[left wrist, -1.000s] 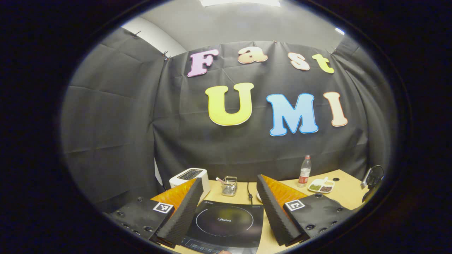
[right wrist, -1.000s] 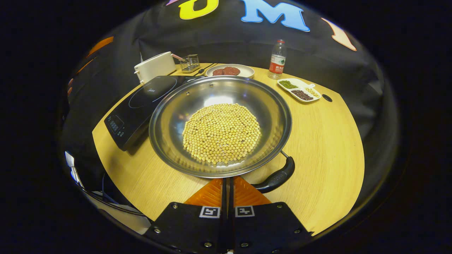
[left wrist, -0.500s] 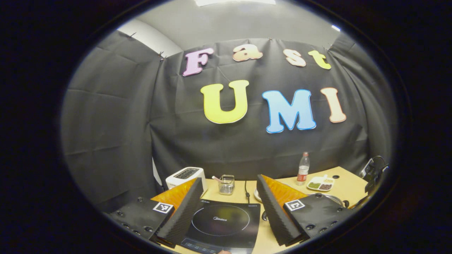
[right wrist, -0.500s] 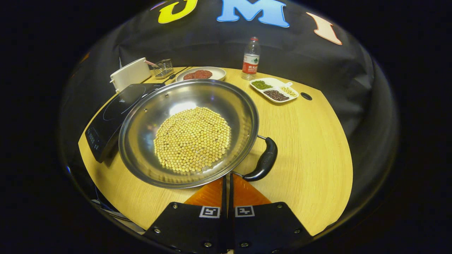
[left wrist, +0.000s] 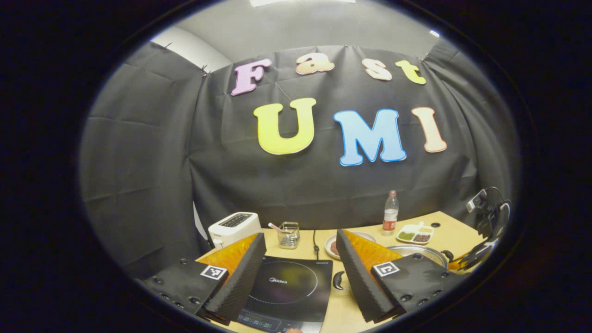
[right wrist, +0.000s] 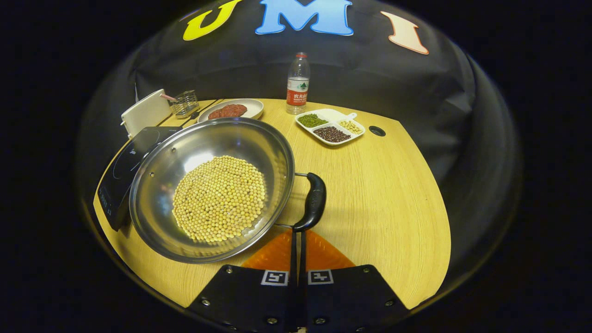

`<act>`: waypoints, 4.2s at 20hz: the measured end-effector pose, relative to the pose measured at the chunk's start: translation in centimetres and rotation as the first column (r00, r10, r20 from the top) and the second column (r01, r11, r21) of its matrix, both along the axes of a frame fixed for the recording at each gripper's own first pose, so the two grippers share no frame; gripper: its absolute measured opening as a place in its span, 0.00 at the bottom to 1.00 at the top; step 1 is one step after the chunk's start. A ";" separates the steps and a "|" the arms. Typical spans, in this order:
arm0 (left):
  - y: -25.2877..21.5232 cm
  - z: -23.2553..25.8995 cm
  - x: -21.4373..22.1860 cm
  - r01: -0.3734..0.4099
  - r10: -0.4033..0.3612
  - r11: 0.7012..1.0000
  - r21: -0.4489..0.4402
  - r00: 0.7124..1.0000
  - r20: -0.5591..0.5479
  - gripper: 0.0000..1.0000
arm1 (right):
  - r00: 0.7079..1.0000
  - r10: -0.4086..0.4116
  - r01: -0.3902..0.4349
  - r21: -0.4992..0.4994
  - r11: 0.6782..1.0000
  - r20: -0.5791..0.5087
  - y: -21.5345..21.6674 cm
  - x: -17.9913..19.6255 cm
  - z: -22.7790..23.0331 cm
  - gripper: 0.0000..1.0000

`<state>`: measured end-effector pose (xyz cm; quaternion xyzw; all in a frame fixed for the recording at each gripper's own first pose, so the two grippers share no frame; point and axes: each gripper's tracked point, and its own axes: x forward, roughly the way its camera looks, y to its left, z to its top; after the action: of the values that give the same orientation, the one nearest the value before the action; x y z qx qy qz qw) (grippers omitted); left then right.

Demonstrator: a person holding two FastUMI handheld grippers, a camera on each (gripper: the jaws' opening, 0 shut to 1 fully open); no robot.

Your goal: First push the handle of the pot to place it horizontally, then grasp the pot with both hands and set it on the induction cooktop.

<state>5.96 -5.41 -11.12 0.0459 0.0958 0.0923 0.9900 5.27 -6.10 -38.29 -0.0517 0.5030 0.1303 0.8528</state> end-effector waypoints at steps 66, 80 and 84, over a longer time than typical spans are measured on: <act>-2.9 -20.1 9.1 0.040 -0.107 0.985 -0.165 0.902 -0.419 0.60 | 0.975 -0.162 0.146 0.112 0.983 0.153 5.0 5.4 4.6 0.46; 10.0 -18.4 9.6 0.051 -0.107 0.988 -0.148 0.912 -0.397 0.64 | 0.969 -0.195 0.175 0.140 0.975 0.149 17.1 3.5 6.4 0.46; 13.8 -18.5 9.6 0.041 -0.091 0.990 -0.131 0.911 -0.402 0.65 | 0.971 -0.196 0.175 0.153 0.973 0.139 20.8 3.0 6.1 0.46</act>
<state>15.58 8.42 -29.60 0.0076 0.3035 0.0414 0.9519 8.32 14.74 -32.19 0.0455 0.4284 0.0804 0.8988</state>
